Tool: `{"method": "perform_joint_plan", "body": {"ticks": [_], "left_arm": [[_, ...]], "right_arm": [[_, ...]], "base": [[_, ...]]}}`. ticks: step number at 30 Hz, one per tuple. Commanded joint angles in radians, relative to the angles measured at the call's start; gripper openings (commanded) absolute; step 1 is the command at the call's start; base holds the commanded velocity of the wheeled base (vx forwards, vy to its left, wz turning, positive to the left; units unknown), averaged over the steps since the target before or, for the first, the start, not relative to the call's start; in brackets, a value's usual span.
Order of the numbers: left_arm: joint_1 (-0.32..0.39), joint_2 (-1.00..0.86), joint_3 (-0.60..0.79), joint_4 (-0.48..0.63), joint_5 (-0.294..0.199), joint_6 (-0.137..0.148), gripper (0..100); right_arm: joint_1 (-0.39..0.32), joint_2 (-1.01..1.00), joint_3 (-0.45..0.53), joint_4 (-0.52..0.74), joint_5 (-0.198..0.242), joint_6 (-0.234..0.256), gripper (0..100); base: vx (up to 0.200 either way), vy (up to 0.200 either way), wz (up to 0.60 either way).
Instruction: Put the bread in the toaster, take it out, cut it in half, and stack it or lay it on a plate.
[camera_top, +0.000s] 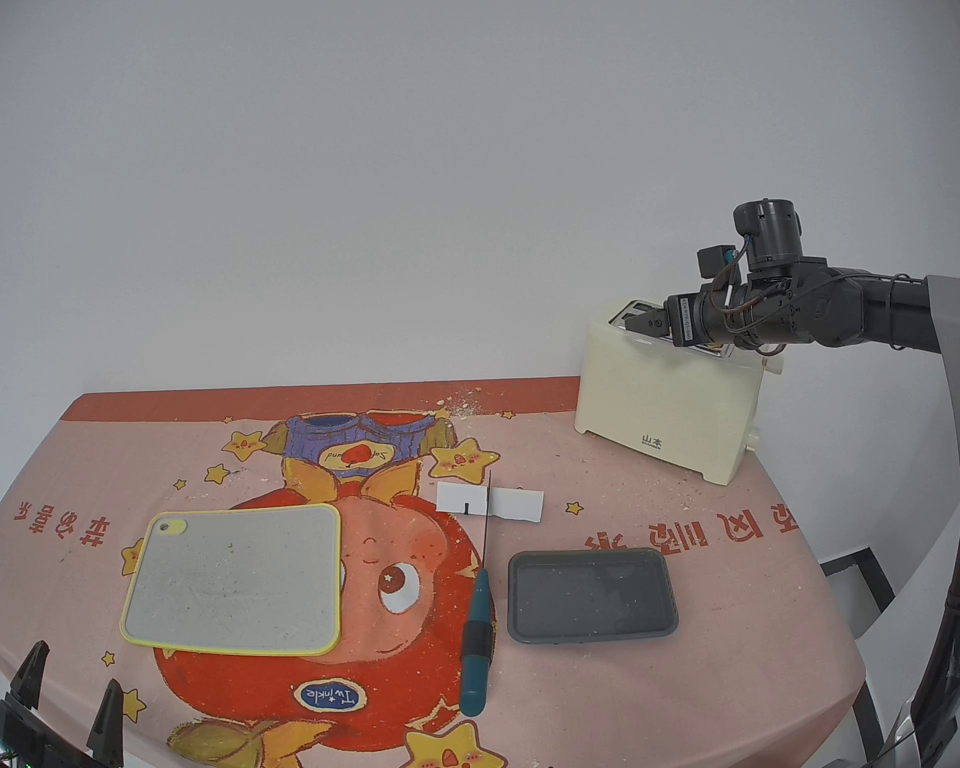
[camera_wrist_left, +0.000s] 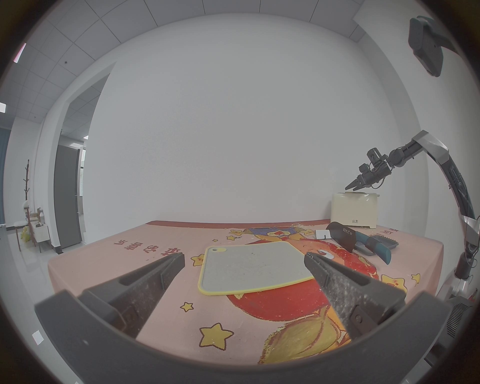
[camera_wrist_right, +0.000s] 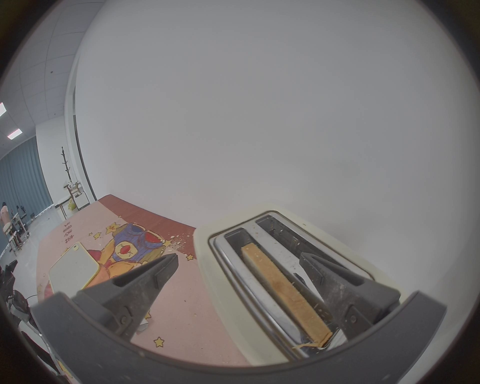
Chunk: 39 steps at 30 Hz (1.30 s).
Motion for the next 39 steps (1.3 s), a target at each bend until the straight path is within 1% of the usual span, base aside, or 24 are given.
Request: {"method": "perform_joint_plan", "body": {"ticks": [1,4,18,19,26,37,39], "left_arm": [[0.000,0.000,0.018,0.000,0.000,0.000,100],[0.000,0.000,0.018,0.000,0.000,0.000,100],[0.000,0.000,0.018,0.000,0.000,0.000,100],[0.000,0.000,0.018,0.000,0.000,0.000,100],[0.000,0.000,0.018,0.000,0.000,0.000,100],[0.000,0.000,0.018,0.000,0.000,0.000,100],[0.000,0.000,0.018,0.000,0.000,0.000,100]], "right_arm": [[0.000,0.019,-0.009,0.000,-0.018,-0.001,100],[0.000,0.028,-0.021,0.000,-0.029,-0.009,100],[0.000,0.035,-0.026,0.001,-0.030,-0.011,100],[0.000,0.035,-0.024,0.001,-0.029,-0.011,0],[0.000,0.035,-0.015,0.003,-0.029,-0.011,0],[0.000,0.032,-0.032,0.000,-0.029,-0.011,0],[0.000,0.032,-0.047,0.001,-0.029,-0.011,0]], "base": [[0.000,0.000,0.00],[0.000,0.000,0.00],[0.000,0.000,0.00],[0.000,0.000,0.00],[0.000,0.000,0.00],[0.000,0.000,0.00],[0.000,0.000,0.00]]}}
